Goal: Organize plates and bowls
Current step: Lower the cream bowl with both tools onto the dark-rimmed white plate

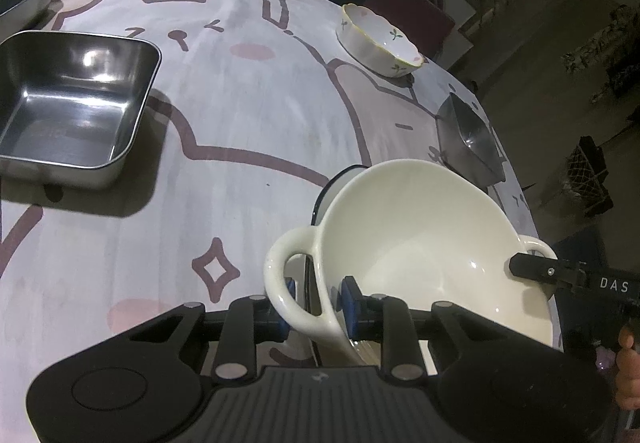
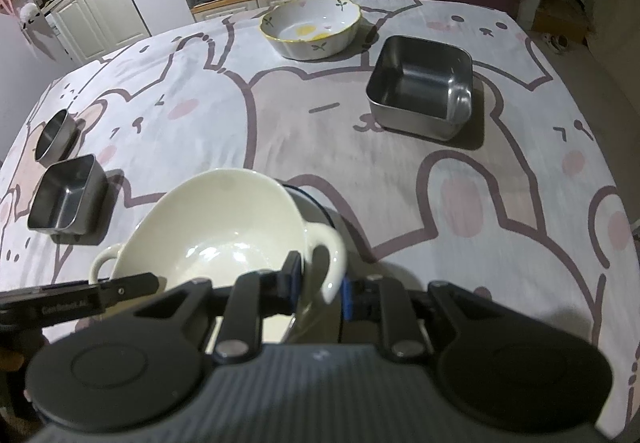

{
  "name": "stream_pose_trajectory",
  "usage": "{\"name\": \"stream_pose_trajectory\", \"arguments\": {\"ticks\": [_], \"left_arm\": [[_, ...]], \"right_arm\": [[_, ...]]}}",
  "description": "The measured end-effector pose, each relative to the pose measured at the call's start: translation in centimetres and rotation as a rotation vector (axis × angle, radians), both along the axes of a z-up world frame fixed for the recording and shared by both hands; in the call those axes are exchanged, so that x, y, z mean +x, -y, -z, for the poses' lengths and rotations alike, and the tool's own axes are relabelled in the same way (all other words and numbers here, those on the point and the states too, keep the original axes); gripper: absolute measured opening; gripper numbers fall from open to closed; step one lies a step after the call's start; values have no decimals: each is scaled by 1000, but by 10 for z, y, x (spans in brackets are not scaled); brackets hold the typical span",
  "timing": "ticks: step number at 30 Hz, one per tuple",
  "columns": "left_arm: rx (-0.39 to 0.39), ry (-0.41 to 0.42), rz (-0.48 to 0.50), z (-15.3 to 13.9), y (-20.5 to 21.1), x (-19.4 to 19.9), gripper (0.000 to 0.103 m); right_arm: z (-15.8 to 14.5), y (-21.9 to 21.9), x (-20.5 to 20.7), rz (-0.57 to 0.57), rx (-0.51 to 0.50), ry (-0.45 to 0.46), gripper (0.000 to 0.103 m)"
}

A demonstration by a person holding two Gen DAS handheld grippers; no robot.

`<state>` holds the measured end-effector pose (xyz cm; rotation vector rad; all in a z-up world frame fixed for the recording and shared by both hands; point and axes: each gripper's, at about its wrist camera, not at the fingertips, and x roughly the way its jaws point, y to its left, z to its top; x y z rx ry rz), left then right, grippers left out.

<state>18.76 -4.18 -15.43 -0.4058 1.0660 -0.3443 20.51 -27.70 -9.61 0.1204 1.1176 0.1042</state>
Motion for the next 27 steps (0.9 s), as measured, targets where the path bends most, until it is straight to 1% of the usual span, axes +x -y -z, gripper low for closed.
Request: {"name": "stream_pose_trajectory", "arguments": {"ticks": [8, 14, 27], "left_arm": [[8, 2, 7, 0, 1, -1, 26], [22, 8, 13, -2, 2, -1, 25], [33, 17, 26, -3, 4, -1, 24]], "right_arm": [[3, 1, 1, 12, 8, -20, 25], [10, 0, 1, 4, -17, -53, 29], [15, 4, 2, 4, 1, -70, 30]]}}
